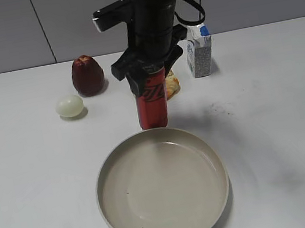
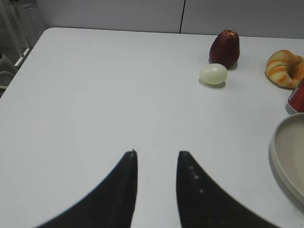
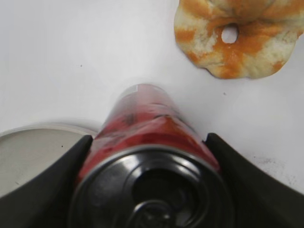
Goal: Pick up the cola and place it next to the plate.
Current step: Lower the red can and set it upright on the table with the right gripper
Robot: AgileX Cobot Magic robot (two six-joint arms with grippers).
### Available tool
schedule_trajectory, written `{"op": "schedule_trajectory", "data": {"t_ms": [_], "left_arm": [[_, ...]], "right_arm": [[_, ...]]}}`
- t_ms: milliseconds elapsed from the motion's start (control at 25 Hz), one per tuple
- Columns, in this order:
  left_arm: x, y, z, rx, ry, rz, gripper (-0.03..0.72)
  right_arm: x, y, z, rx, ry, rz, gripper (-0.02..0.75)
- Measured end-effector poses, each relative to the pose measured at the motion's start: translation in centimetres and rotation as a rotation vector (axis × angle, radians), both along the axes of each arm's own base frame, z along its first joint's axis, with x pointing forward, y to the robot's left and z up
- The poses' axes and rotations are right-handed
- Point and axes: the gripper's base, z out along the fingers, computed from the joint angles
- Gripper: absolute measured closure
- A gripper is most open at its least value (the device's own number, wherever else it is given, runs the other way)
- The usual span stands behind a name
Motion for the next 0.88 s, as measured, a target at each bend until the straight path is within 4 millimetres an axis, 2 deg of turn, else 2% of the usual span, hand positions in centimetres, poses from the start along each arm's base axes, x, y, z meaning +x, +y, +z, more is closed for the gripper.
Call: {"op": "schedule_trajectory", "data": {"t_ms": [200, 320, 400, 520, 600, 760, 880], "left_arm": [[0.0, 0.0, 0.0, 0.000, 0.000, 0.000, 0.460], [0.0, 0.0, 0.0, 0.000, 0.000, 0.000, 0.460], [0.0, 0.0, 0.0, 0.000, 0.000, 0.000, 0.460], [0.0, 0.0, 0.0, 0.000, 0.000, 0.000, 0.460], [0.0, 0.0, 0.0, 0.000, 0.000, 0.000, 0.460], [0.0, 0.0, 0.0, 0.000, 0.000, 0.000, 0.460], [0.0, 0.0, 0.0, 0.000, 0.000, 0.000, 0.460]], "right_arm": [[0.0, 0.0, 0.0, -0.007, -0.005, 0.012, 0.100], [0.0, 0.0, 0.3, -0.008, -0.012, 0.014, 0.088], [0.0, 0.0, 1.4, -0.002, -0.022, 0.016, 0.087], [-0.4, -0.3, 4.9, 0.035, -0.077, 0.023, 0.087], [-1.2, -1.0, 8.4, 0.078, -0.137, 0.020, 0.087], [-3.1, -3.9, 14.7, 0.138, -0.223, -0.012, 0.087], [-4.2, -7.3, 16.9, 0.150, -0.245, -0.078, 0.088]]}}
